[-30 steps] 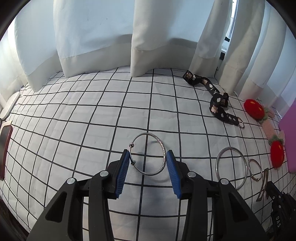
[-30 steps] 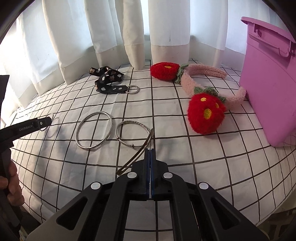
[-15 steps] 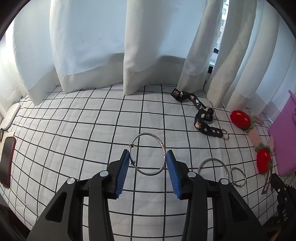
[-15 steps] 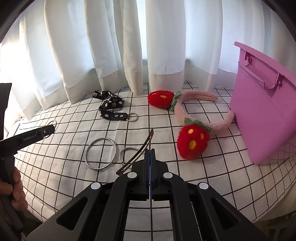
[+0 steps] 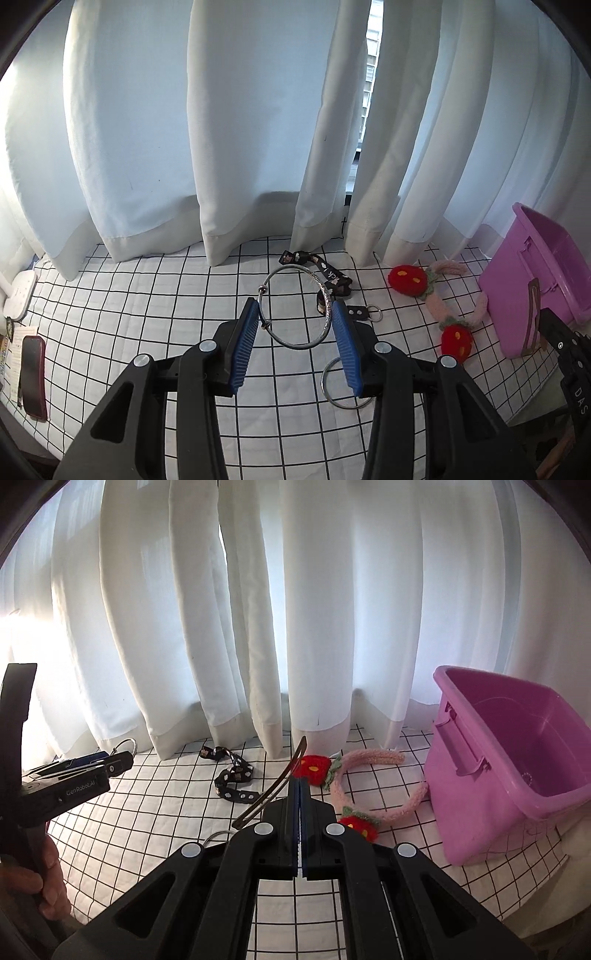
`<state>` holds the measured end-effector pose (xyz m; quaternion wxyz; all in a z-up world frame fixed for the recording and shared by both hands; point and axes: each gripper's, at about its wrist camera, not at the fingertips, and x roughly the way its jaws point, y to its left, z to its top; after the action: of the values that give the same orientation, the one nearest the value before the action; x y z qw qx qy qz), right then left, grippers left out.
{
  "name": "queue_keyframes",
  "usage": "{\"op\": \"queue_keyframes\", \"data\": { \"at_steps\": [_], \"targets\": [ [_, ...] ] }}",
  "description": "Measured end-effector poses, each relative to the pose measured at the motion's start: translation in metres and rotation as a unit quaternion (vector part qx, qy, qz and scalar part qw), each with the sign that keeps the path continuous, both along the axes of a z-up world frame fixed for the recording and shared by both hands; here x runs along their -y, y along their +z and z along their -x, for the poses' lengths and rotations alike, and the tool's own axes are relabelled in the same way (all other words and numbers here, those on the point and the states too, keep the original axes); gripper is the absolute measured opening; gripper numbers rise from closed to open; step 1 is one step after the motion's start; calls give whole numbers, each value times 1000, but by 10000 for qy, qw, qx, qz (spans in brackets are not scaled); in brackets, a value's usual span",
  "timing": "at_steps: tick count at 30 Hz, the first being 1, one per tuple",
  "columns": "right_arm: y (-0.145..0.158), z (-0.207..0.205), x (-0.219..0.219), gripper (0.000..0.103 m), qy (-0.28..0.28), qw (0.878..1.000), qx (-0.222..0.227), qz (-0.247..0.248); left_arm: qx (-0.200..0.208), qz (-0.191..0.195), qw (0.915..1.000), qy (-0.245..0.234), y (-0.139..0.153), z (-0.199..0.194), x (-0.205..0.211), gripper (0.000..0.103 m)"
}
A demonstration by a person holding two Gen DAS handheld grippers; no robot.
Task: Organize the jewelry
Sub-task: 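Carry the bangle with the left tool and the hair clip with the right tool over the tub, then open the left tool to drop the bangle while the right tool drops the hair clip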
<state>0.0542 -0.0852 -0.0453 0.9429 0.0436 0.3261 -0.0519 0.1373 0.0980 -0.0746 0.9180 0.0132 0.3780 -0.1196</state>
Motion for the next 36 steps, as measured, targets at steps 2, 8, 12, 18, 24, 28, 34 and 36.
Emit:
{"op": "queue_keyframes", "data": {
  "at_steps": [2,8,12,18,24,28,34,36],
  "targets": [
    [14,5,10,1,-95,9999,137,8,141,-43,9997,-169,13,4,13,40],
    [46,13,48,1,-281,9987,418,11,339,10,9977,-593,43,14,63,40],
    [63,18,91,1,-338,9979,557,-5,443,107,9955,-832,55,23,109,40],
    [79,23,176,1,-357,9975,615,-14,499,267,9929,-1049,70,39,194,40],
    [85,22,271,1,-445,9975,539,-54,462,321,9907,-1238,81,48,286,40],
    [77,15,327,1,-518,9981,305,-162,250,337,9896,-1375,77,49,342,40],
    [44,-9,383,1,-356,9969,-488,-506,-325,219,9880,-1491,50,40,403,40],
    [30,-15,397,1,-337,9941,-747,-713,-622,168,9865,-1505,38,31,417,40]
  ]
}}
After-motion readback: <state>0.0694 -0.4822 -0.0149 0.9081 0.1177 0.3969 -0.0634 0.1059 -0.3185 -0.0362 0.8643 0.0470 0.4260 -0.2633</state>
